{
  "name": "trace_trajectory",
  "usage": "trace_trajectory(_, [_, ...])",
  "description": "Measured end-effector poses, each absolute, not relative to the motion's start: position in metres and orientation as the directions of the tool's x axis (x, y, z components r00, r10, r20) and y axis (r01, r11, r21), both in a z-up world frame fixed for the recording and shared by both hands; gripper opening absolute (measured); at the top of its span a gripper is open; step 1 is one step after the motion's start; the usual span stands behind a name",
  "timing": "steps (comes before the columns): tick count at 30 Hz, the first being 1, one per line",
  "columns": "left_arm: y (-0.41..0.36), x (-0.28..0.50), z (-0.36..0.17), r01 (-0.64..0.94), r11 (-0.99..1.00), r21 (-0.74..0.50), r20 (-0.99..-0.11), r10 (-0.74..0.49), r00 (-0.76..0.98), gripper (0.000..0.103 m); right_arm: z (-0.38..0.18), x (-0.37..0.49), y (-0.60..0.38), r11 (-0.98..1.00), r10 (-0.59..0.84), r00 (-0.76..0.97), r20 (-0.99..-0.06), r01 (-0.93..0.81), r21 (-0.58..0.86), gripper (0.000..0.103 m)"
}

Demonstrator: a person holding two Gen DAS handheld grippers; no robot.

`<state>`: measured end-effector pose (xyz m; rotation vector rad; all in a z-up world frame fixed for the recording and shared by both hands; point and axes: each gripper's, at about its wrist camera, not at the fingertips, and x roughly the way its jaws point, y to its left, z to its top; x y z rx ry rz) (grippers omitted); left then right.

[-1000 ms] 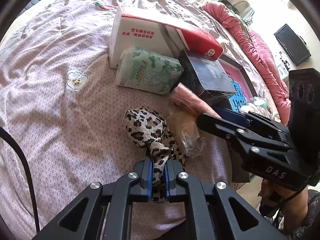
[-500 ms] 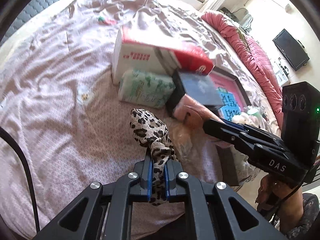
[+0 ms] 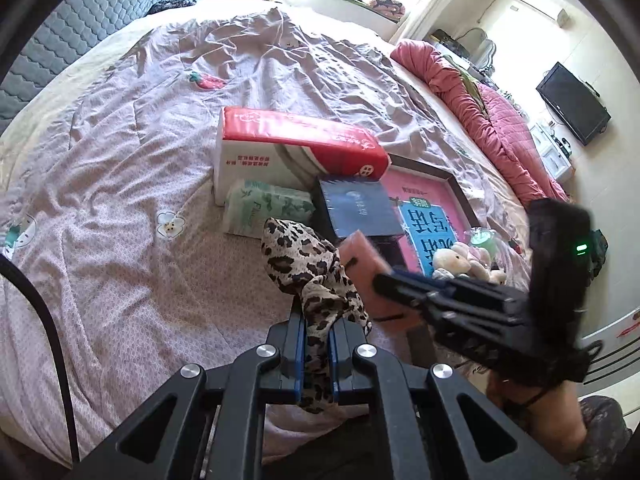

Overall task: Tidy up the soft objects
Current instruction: 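Lift the leopard cloth with the left tool while the right lifts the pink item, then carry the leopard cloth with the left tool while the right carries the pink item over the tray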

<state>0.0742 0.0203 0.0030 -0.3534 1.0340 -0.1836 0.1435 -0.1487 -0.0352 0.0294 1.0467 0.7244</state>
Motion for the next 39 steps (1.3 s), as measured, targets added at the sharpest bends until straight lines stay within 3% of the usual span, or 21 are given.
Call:
trace_trajectory(5, [0.010,0.069,0.016,-0.002,0.934,-0.357,-0.799,-0.304,0.518,0.009,-0.030,0.140,-0.158,0.769,0.579,0.310,-0.754,-0.517,0.377,0.016])
trace_trajectory(22, [-0.058,0.073,0.073,0.123,0.949,-0.289,-0.761,-0.306,0.572,0.009,0.063,0.120,-0.233,0.783,0.614,0.503,-0.608,-0.483,0.391,0.016])
trace_trajectory(39, [-0.129,0.091,0.081,0.228,0.934,-0.276,-0.762,-0.357,0.540,0.009,0.078,0.106,-0.331,0.844,0.533,0.623,-0.572,-0.350,0.406,0.016])
